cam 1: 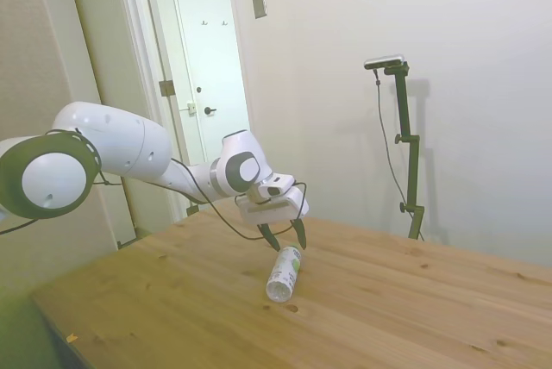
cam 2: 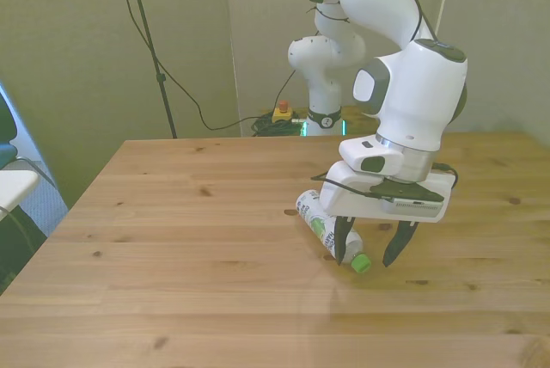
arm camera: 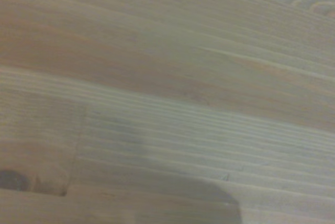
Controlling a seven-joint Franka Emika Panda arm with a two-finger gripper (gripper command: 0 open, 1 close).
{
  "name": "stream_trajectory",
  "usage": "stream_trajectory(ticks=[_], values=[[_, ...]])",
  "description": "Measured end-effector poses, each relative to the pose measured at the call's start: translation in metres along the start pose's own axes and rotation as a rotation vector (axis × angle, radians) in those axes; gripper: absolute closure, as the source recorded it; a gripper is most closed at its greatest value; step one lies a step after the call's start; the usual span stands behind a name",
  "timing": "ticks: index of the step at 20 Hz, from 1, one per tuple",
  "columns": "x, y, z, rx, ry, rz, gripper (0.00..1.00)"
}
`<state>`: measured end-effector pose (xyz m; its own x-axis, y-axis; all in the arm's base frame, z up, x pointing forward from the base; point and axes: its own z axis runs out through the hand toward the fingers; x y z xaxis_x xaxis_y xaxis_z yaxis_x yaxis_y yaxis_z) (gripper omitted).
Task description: Stand the water bottle
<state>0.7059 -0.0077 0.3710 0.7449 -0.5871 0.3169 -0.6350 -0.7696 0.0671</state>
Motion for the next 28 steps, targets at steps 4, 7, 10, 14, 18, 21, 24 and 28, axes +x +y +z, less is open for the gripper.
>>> stream_trajectory(ticks=[4, 7, 10, 14, 18, 21, 24, 28], values=[[0.002, 0.003, 0.007, -0.012, -0.003, 0.004, 1.0], [0.002, 0.004, 0.01, -0.017, -0.005, 0.005, 1.0], [0.003, 0.007, 0.012, -0.021, -0.004, 0.009, 1.0], [0.005, 0.009, 0.012, -0.023, -0.004, 0.011, 1.0], [0.009, 0.013, 0.013, -0.024, -0.006, 0.023, 1.0], [0.016, 0.021, 0.015, -0.026, -0.013, 0.042, 1.0], [0.022, 0.03, 0.021, -0.027, -0.025, 0.066, 1.0], [0.028, 0.038, 0.023, -0.031, -0.064, 0.107, 1.0]])
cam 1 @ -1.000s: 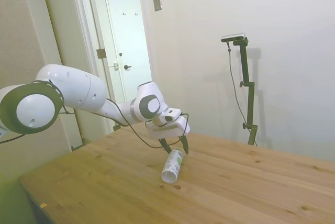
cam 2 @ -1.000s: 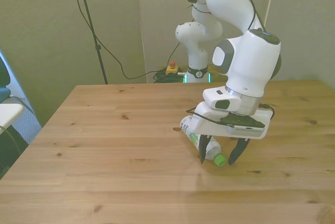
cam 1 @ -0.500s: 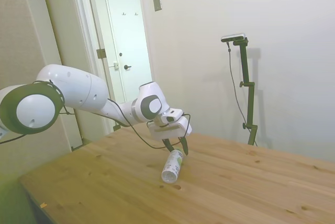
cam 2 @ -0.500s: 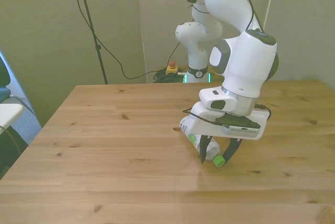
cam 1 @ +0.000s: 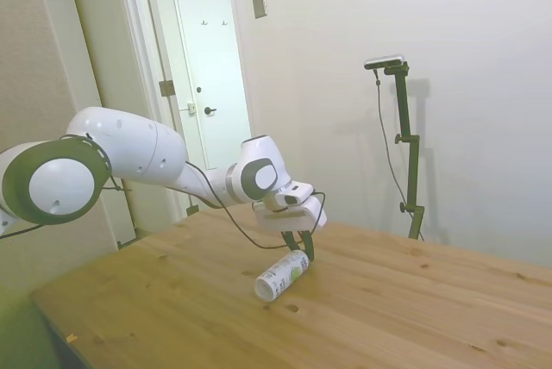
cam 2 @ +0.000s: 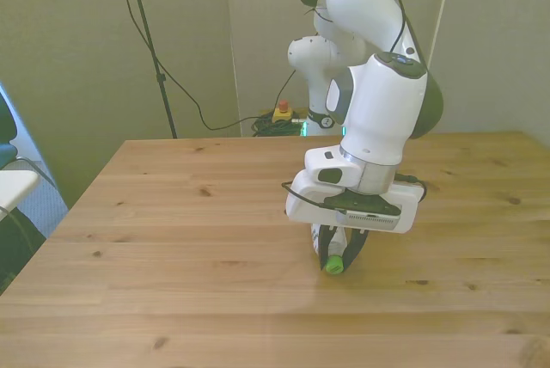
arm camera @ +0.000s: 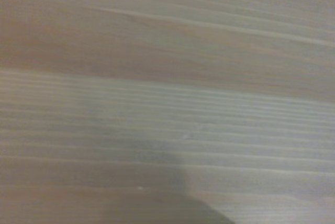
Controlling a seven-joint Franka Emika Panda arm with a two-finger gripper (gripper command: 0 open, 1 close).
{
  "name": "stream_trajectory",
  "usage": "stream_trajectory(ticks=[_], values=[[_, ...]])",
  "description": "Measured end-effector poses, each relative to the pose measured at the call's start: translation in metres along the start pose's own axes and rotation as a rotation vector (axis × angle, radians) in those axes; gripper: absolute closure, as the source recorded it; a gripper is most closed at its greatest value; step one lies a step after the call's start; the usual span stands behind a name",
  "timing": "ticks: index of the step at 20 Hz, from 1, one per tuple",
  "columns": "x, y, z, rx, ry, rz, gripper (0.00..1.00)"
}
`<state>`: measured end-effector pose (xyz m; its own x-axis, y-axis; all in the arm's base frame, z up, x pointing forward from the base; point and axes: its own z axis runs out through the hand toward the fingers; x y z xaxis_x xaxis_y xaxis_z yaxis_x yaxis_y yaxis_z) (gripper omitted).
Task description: Stand the water bottle
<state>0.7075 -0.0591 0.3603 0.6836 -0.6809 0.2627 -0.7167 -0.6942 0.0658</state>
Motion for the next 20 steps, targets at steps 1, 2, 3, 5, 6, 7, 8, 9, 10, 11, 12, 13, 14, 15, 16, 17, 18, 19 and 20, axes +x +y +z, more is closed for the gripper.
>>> stream_trajectory(ticks=[1, 2, 3, 5, 6, 7, 8, 9, 10, 11, 12, 13, 14, 15, 16, 17, 18, 19, 20], values=[[0.001, 0.0, -0.002, 0.0, -0.022, 0.025, 1.0], [0.002, -0.001, -0.007, 0.001, -0.039, 0.061, 1.0], [0.003, -0.004, -0.013, 0.008, -0.052, 0.103, 1.0], [0.004, -0.013, -0.034, 0.03, -0.058, 0.191, 1.0], [0.003, -0.018, -0.046, 0.046, -0.056, 0.231, 1.0], [0.001, -0.024, -0.061, 0.065, -0.045, 0.267, 1.0], [-0.002, -0.029, -0.076, 0.087, -0.03, 0.307, 1.0], [-0.005, -0.033, -0.093, 0.112, -0.001, 0.346, 1.0], [-0.009, -0.036, -0.11, 0.133, 0.039, 0.375, 1.0], [-0.015, -0.037, -0.127, 0.152, 0.089, 0.398, 1.0], [-0.023, -0.038, -0.141, 0.17, 0.138, 0.414, 1.0], [-0.032, -0.038, -0.153, 0.189, 0.18, 0.426, 1.0], [-0.063, -0.025, -0.168, 0.208, 0.208, 0.441, 1.0], [-0.064, -0.024, -0.166, 0.202, 0.221, 0.444, 1.0], [-0.064, -0.023, -0.164, 0.207, 0.235, 0.452, 1.0], [-0.063, -0.022, -0.162, 0.22, 0.26, 0.464, 1.0], [-0.061, -0.021, -0.16, 0.239, 0.3, 0.485, 1.0], [-0.058, -0.02, -0.156, 0.251, 0.342, 0.509, 1.0], [-0.056, -0.019, -0.151, 0.257, 0.383, 0.532, 1.0]])
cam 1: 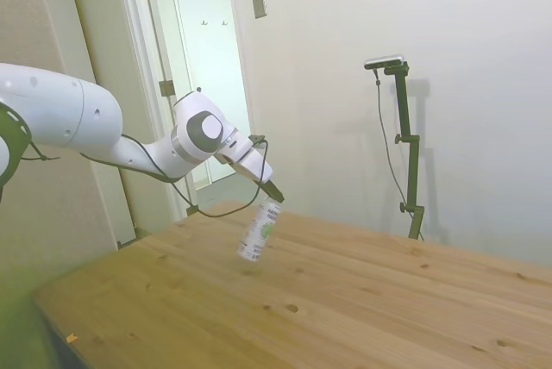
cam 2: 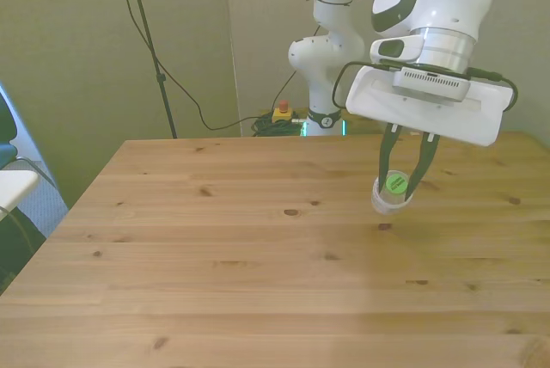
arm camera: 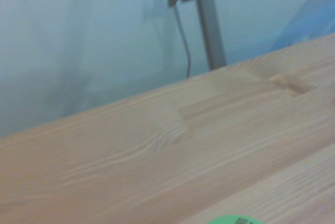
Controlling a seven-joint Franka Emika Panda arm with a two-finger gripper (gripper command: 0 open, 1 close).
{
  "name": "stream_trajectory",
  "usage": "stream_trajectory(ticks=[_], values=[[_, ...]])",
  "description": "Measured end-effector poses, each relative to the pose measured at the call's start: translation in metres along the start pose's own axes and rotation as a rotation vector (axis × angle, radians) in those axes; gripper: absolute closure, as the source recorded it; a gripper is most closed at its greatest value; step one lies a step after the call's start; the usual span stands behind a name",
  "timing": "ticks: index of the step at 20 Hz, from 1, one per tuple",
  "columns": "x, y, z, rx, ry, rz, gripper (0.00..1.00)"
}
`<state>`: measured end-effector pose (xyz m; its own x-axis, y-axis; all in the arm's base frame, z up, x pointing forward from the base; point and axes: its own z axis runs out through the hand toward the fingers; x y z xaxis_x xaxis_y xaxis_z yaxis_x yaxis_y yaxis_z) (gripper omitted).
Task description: Stand the water bottle
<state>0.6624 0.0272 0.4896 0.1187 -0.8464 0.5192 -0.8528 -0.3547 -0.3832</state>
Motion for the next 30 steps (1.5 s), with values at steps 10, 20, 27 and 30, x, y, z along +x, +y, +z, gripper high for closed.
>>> stream_trajectory(ticks=[10, 20, 27, 30], values=[[-0.023, -0.029, 0.044, 0.136, 0.415, 0.192, 1.0], [-0.055, -0.04, 0.068, 0.192, 0.632, 0.25, 1.0], [-0.057, -0.037, 0.085, 0.175, 0.624, 0.252, 1.0], [-0.058, -0.038, 0.085, 0.176, 0.622, 0.25, 0.0]])
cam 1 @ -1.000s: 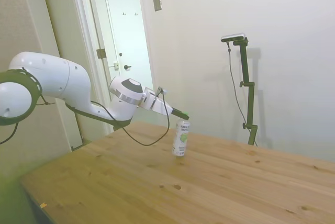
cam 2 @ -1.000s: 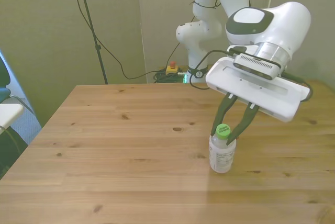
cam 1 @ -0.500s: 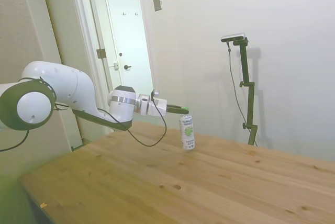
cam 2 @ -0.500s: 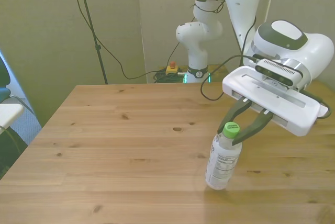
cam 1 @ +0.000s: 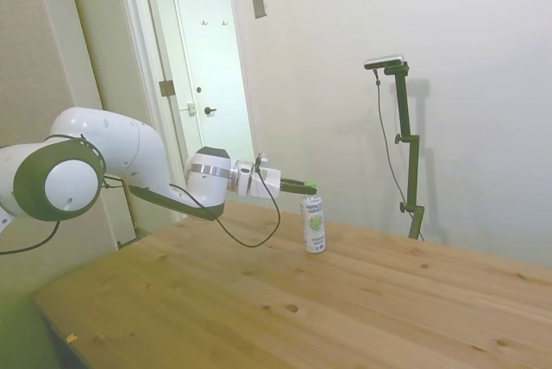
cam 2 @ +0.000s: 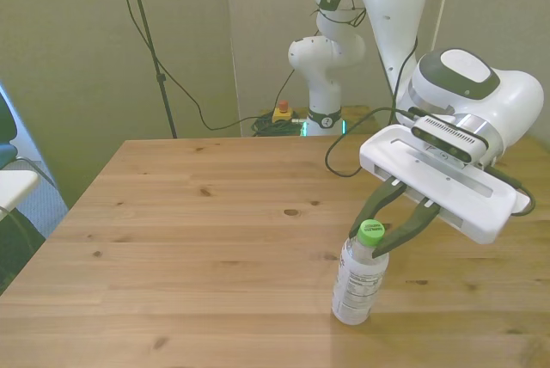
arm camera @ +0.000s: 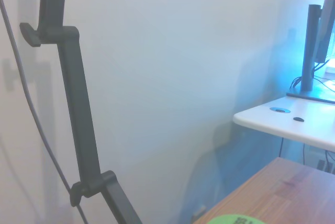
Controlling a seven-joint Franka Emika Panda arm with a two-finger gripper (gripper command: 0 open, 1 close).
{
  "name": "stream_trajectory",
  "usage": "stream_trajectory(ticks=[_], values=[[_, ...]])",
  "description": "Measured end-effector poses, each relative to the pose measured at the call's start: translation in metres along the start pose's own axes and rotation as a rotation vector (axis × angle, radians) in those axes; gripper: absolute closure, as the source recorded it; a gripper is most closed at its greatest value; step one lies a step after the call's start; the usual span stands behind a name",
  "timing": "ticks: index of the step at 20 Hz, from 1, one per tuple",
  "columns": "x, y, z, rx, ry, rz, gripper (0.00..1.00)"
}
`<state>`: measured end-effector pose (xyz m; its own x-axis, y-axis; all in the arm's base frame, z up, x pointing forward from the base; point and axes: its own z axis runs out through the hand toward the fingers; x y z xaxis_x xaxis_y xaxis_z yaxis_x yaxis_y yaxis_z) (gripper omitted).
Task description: Stand the water bottle
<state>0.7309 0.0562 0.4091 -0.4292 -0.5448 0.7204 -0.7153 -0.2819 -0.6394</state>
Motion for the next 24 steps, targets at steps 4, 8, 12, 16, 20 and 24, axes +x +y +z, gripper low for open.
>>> stream_trajectory(ticks=[4, 8, 12, 16, 20, 24], values=[[-0.0005, 0.0002, -0.0008, -0.003, 0.004, 0.0, 0.0], [-0.0009, 0.0006, -0.0014, -0.007, 0.009, 0.0, 0.0], [-0.0014, 0.0024, -0.0002, -0.012, 0.016, -0.002, 0.0], [-0.0013, 0.0038, 0.0014, -0.016, 0.02, -0.003, 0.0], [-0.0007, 0.0042, 0.0024, -0.018, 0.022, -0.002, 0.0], [0.001, 0.0049, 0.005, -0.021, 0.025, -0.001, 0.0]])
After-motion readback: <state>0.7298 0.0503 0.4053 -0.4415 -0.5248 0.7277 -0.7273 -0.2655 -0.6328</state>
